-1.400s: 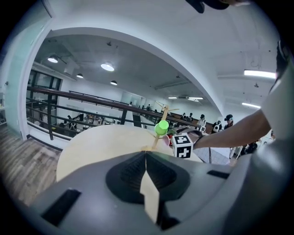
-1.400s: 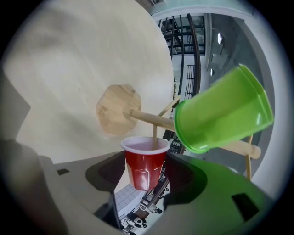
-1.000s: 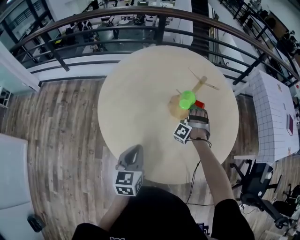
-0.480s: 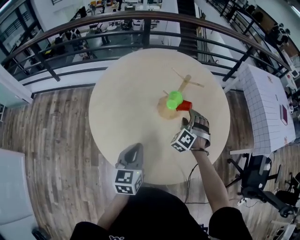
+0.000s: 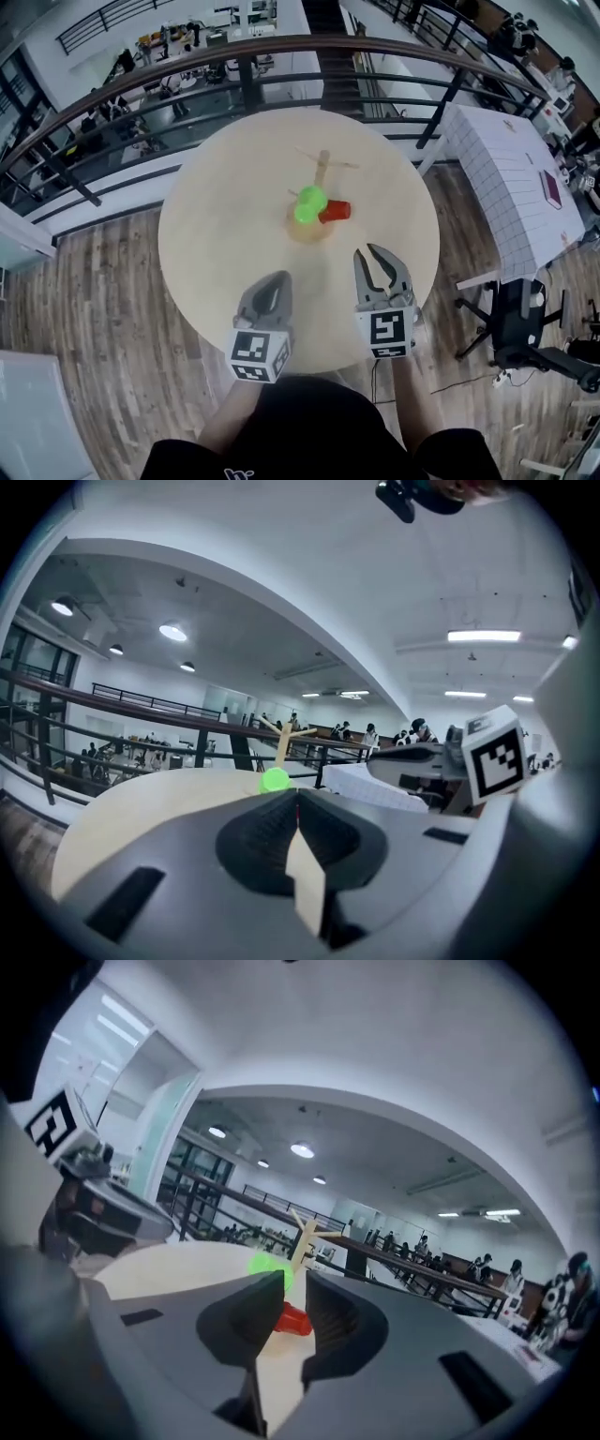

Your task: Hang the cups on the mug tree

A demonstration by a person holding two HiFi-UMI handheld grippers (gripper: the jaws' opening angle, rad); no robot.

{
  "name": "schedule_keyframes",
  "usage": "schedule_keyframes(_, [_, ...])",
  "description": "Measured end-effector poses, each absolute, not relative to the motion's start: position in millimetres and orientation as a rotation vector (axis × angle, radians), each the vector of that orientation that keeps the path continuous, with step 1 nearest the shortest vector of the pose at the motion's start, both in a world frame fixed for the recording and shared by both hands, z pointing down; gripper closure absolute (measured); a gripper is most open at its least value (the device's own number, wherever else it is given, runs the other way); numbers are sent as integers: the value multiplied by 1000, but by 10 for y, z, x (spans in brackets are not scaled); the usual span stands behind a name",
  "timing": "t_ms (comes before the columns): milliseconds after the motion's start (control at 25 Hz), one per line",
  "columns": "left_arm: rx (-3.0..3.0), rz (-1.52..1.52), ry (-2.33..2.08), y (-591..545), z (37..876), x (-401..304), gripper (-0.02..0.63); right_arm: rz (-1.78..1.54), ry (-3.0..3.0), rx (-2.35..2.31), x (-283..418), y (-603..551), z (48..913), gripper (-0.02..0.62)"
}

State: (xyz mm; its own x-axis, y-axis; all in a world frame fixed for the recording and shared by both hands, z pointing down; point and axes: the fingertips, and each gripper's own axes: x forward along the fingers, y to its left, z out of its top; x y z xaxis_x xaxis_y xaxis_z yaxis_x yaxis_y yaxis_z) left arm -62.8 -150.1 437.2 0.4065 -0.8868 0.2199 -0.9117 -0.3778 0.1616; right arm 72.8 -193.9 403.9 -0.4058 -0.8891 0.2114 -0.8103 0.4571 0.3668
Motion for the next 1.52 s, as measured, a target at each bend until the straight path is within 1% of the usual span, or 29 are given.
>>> schedule_keyframes(160, [2440,114,-1558,-1534,4278,-463,592,-118,-2570,1641,924,-1684,3853,531])
schedule_keyframes(200, [2440,106,-1560,-1529,4275,-436,592,-57,-2603,1695,981,-1627,3865,533])
schedule_keyframes(320, [2429,96,-1570,-1496,4301,-401,592,116,-2602,1815,1113,-1502,4017,567])
schedule_keyframes(400, [2422,101,-1575,-1468,4329,-400,592,169,-2568,1838,1137,-1456,4130,575])
schedule_keyframes(1040, [2387,103,-1644,-1442,4352,-551,592,155,-2529,1754,1010,-1490,4249,584])
schedule_keyframes(1520, [2383,111,-1639,-1434,4365,-530,592,171,-2532,1733,1005,-1480,4273,584])
